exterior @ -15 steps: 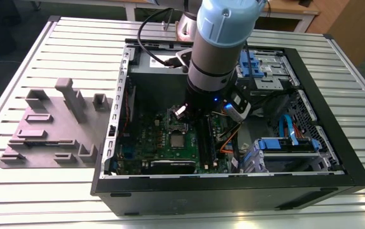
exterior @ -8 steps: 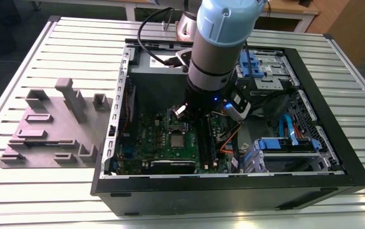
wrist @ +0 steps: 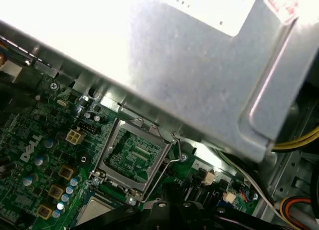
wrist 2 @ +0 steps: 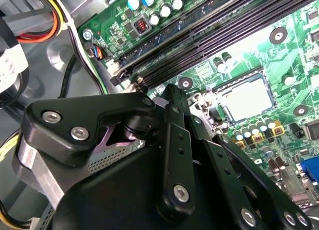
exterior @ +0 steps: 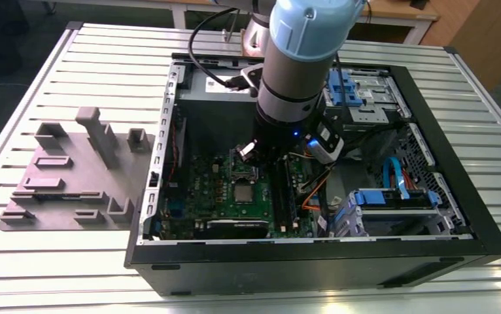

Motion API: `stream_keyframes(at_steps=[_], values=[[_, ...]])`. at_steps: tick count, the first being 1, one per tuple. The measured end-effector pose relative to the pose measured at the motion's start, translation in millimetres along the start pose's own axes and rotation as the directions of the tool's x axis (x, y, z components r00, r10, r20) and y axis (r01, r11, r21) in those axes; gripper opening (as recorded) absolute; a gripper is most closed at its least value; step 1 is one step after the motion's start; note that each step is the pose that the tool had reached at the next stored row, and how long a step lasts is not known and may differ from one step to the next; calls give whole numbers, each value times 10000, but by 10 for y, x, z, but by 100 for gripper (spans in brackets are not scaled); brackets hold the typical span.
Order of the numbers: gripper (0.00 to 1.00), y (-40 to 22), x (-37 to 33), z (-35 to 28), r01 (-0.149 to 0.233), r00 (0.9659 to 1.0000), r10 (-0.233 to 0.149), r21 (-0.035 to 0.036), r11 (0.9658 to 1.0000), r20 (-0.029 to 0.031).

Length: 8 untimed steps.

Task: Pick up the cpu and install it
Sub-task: 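Close the cpu cover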

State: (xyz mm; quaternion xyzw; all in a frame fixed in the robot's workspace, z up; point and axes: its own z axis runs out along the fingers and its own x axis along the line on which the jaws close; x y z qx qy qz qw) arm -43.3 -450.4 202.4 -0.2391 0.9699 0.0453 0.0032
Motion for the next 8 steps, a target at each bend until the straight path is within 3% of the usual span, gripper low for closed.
stream_keyframes(at_steps=[8], values=[[10,41,14,18,1,10000,-1,-72,10000,38]])
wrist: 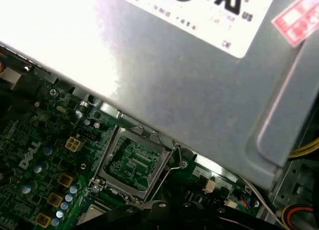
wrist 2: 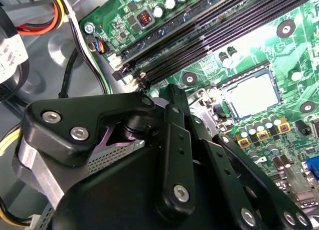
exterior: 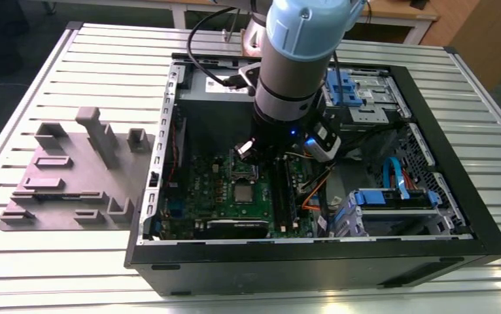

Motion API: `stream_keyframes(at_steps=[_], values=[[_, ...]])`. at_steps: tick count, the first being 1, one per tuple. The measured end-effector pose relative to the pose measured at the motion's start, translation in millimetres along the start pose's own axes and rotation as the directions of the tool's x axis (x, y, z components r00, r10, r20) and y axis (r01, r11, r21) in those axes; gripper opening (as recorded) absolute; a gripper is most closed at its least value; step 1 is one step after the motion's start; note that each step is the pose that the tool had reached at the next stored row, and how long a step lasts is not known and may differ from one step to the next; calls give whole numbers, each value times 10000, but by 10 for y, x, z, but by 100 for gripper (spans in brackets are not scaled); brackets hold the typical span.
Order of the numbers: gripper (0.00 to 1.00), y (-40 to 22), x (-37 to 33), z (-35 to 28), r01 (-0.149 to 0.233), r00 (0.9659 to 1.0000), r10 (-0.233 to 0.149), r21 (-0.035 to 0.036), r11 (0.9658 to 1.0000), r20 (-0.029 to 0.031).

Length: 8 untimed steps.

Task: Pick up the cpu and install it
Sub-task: 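Close the cpu cover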

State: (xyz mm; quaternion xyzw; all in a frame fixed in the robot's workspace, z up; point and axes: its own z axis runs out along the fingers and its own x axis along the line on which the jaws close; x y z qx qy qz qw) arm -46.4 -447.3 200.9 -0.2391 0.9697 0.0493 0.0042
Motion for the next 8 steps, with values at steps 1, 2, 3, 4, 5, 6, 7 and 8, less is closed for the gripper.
stream_keyframes(at_steps=[1,2,3,4,5,6,7,8], values=[[10,4,5,1,0,10000,0,-5,10000,3],[10,8,12,2,0,10000,0,-12,10000,7],[10,12,18,4,0,10000,0,-17,10000,9],[10,13,21,6,0,10000,0,-21,10000,12],[10,13,22,7,1,10000,-1,-22,10000,12],[10,13,22,9,1,10000,-1,-24,10000,13],[10,13,22,9,2,10000,-2,-28,10000,14],[10,16,26,10,0,10000,0,-35,10000,18]])
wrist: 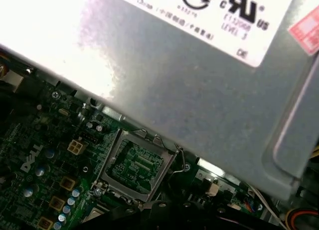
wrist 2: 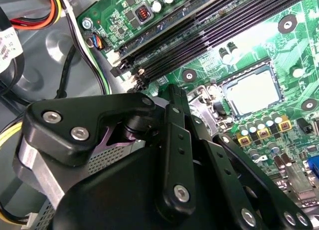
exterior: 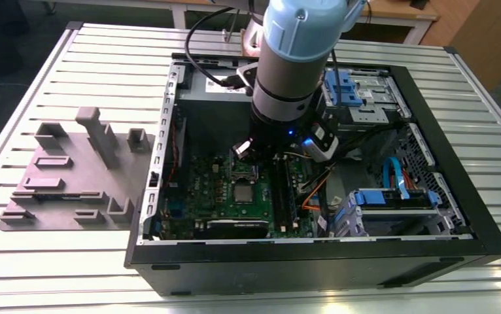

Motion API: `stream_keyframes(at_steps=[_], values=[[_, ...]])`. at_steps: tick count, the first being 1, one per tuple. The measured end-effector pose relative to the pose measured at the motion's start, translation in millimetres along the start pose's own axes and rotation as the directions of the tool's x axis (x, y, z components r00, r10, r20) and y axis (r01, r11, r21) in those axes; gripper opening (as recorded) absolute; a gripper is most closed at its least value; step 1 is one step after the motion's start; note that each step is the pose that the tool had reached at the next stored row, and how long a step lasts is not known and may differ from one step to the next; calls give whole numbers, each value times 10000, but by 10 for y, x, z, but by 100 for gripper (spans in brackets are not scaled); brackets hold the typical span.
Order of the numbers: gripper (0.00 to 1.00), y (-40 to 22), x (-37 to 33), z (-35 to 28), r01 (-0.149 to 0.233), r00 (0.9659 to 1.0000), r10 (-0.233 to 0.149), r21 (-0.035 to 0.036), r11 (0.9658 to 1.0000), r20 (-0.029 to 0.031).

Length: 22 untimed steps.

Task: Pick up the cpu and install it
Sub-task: 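Close the cpu cover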

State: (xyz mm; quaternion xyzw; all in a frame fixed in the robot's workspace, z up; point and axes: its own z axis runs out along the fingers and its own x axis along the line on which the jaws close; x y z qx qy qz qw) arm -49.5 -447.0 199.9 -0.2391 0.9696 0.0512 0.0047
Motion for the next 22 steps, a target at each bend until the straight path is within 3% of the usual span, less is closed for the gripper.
stream_keyframes(at_steps=[10,18,22], values=[[10,19,37,2,2,10000,-2,-33,10000,22],[10,7,45,-77,2,10000,-2,-51,10000,31],[10,-10,54,-101,3,10000,-2,-105,9999,60]])
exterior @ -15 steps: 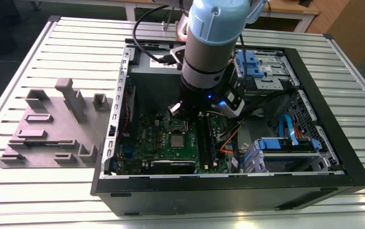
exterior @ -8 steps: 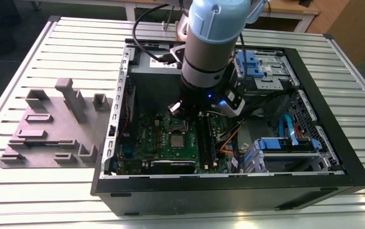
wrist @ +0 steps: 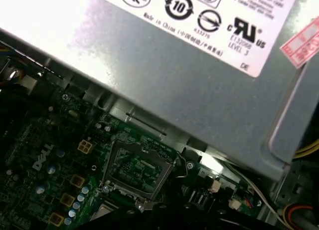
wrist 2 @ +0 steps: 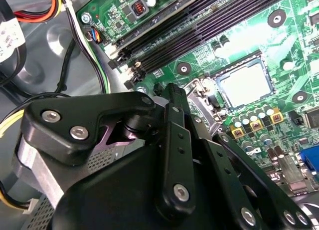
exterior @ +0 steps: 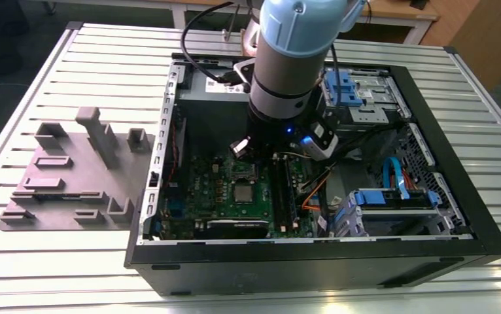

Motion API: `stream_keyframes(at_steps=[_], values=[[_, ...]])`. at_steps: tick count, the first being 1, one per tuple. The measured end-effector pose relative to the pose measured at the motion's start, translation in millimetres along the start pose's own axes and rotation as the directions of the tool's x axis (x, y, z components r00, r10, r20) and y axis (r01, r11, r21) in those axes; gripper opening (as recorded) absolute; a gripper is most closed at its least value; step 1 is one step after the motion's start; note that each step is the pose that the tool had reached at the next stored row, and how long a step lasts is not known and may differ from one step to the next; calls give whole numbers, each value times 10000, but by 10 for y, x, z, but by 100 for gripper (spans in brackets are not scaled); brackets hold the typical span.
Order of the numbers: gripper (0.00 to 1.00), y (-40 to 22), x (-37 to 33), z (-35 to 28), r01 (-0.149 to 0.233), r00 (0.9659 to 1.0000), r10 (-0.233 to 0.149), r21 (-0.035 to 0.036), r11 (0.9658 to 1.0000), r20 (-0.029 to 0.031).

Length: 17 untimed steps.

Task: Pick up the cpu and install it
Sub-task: 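Close the cpu cover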

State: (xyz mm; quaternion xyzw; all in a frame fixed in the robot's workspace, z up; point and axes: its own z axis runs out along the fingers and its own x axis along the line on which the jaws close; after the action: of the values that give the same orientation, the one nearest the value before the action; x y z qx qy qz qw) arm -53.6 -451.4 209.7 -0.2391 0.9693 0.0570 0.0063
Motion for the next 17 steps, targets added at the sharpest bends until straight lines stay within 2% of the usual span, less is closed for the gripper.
stream_keyframes(at_steps=[2,7,9,13,17], values=[[10,-11,6,-8,1,10000,-1,-42,10000,21],[10,-44,23,-30,6,9999,-3,-244,9997,127],[10,-58,31,-41,8,9999,-3,-298,9996,157],[10,-91,49,-77,10,9998,-3,-351,9994,184],[10,-131,65,-104,9,9998,-3,-358,9994,186]])
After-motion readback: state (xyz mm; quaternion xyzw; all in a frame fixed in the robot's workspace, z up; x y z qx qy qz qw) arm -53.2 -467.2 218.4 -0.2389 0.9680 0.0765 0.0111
